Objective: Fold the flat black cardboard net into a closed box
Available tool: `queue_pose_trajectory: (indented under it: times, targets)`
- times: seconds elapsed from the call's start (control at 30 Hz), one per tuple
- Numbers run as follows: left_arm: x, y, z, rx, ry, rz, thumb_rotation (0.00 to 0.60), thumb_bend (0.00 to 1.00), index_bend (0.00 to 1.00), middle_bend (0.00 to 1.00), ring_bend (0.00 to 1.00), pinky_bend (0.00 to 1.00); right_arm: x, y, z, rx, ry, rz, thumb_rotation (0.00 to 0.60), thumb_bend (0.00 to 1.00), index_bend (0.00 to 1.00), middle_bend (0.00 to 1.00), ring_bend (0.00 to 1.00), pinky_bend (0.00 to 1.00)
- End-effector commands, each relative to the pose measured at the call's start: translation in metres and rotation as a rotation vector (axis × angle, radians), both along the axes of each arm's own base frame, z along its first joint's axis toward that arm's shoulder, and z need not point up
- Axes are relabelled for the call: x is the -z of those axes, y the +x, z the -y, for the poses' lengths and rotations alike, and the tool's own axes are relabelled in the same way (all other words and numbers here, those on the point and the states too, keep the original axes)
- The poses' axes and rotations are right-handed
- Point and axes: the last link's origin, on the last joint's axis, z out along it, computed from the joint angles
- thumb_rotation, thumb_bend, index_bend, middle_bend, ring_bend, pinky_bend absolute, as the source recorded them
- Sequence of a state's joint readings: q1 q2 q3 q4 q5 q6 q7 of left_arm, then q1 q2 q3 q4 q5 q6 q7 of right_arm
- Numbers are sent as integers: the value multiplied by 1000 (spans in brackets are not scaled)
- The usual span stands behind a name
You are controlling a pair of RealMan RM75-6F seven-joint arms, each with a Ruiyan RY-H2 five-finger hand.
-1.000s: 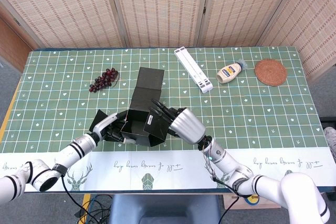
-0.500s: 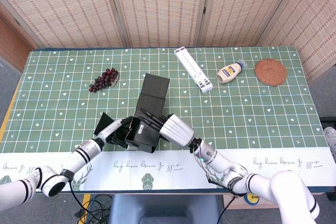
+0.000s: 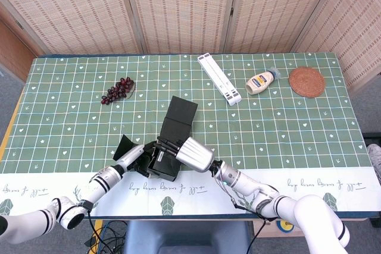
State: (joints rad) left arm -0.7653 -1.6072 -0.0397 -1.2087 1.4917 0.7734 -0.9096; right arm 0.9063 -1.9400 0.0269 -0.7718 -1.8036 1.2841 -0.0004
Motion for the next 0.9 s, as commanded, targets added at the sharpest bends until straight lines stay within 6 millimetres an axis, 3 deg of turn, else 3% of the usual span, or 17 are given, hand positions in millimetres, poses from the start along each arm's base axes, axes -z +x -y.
queue_pose_trajectory:
  times: [0.03,0.33,0.9]
  targets:
    - [4,-1,1,4,-2,-8,600,91,152,219,611,923,4,0,-1,-12,15,-14,600,173,2,110,627,924]
    - [5,0,-2,11,3,-10,600,91,109,177,604,920,7,-1,1,-26,30,-30,600,206,66,167,662,923]
    - [5,4,0,25,-9,-9,600,91,48,119,595,919,5,-3,-1,-46,42,-68,600,235,88,186,675,923]
